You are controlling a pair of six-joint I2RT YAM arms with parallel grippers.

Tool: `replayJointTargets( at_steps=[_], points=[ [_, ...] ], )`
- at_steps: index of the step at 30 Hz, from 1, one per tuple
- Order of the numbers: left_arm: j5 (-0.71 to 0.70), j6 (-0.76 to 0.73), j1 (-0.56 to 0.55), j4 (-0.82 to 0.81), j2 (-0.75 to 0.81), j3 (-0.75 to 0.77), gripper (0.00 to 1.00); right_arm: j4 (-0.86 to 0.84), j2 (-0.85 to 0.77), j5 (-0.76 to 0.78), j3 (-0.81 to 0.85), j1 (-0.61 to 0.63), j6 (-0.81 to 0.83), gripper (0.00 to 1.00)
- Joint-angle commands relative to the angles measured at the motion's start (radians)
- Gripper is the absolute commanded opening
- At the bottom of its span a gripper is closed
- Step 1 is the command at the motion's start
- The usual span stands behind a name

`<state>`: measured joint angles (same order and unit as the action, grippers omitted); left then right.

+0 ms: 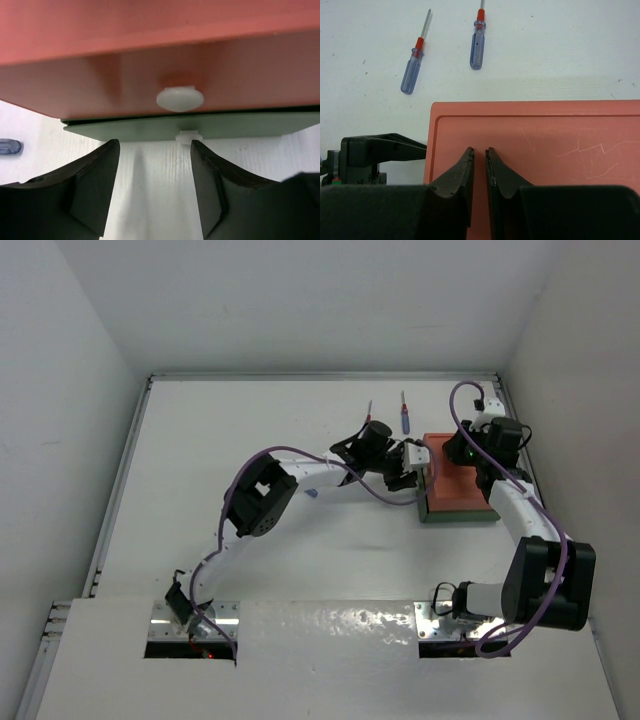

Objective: Sort the tools into containers

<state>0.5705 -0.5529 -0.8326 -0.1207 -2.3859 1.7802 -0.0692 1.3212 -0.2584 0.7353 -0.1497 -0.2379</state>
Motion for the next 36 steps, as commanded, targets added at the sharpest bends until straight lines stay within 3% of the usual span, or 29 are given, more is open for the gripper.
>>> replayJointTargets(
  at_steps=[1,6,17,25,28,31,36],
  points=[
    [0.031,0.001,-0.019,-0.002,-0.015,0.058,0.55,0.266,0.073,0.019,-0.073,0.006,0.000,0.16],
    [0.063,0.001,-0.026,0.032,-0.019,0.061,0.49,0.263,0.079,0.022,-0.074,0.006,-0.001,0.16],
    [0.052,0.060,-0.036,0.010,-0.035,0.081,0.49,0.263,0.096,0.025,-0.074,0.006,-0.009,0.15],
    [0.037,0.048,-0.037,0.072,-0.076,0.157,0.26,0.270,0.101,0.027,-0.073,0.006,-0.005,0.15],
    [0.038,0.024,-0.037,0.116,-0.079,0.173,0.28,0.272,0.102,0.027,-0.066,0.006,-0.005,0.15],
    [0.035,0.021,-0.037,0.158,-0.078,0.174,0.35,0.272,0.107,0.027,-0.062,0.006,-0.003,0.15],
    [-0.023,0.034,-0.037,0.176,-0.096,0.208,0.35,0.270,0.118,0.028,-0.053,0.006,-0.009,0.15]
  ],
)
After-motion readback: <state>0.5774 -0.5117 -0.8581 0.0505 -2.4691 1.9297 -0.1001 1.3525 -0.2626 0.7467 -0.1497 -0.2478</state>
